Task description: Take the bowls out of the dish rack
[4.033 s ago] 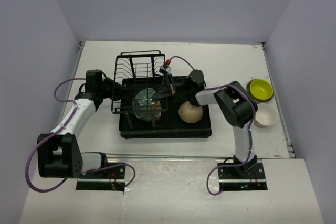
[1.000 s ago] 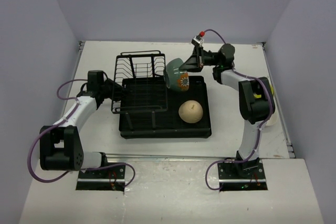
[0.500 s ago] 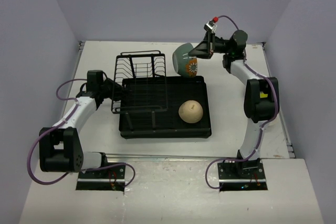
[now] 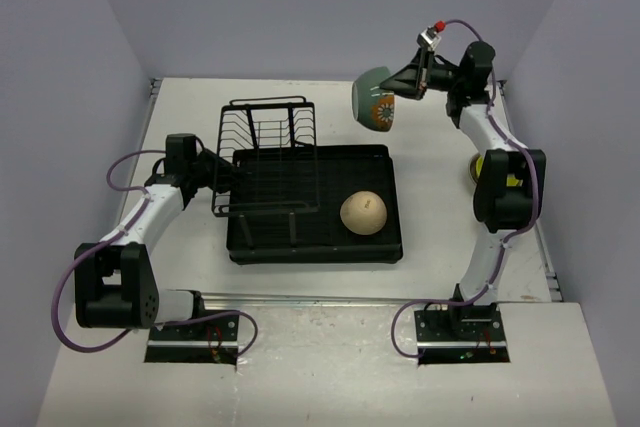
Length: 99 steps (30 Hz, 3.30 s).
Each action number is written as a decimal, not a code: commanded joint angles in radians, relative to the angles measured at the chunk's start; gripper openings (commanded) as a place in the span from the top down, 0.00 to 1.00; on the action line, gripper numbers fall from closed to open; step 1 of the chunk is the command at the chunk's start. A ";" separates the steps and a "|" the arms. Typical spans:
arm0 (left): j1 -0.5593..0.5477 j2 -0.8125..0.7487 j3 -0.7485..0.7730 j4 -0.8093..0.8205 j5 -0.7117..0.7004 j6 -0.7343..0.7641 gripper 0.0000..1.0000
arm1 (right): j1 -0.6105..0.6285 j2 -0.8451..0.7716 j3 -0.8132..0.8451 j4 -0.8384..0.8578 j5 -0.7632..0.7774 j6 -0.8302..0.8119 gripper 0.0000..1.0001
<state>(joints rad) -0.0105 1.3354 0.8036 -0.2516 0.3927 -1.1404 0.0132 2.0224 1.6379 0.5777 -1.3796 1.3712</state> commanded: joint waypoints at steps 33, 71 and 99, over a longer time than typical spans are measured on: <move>0.009 0.059 0.029 0.015 0.041 0.044 0.87 | -0.127 -0.017 0.060 -0.661 0.350 -0.609 1.00; 0.007 0.047 -0.006 0.023 0.043 0.044 0.87 | -0.131 -0.059 0.249 -1.242 1.094 -0.980 1.00; 0.009 0.059 0.017 -0.008 0.046 0.062 0.87 | -0.121 0.107 0.417 -1.351 1.370 -1.041 1.00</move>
<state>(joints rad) -0.0086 1.3933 0.8040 -0.2554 0.4160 -1.1053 -0.1043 2.1357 1.9594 -0.7685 -0.0837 0.3710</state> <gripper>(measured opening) 0.125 0.104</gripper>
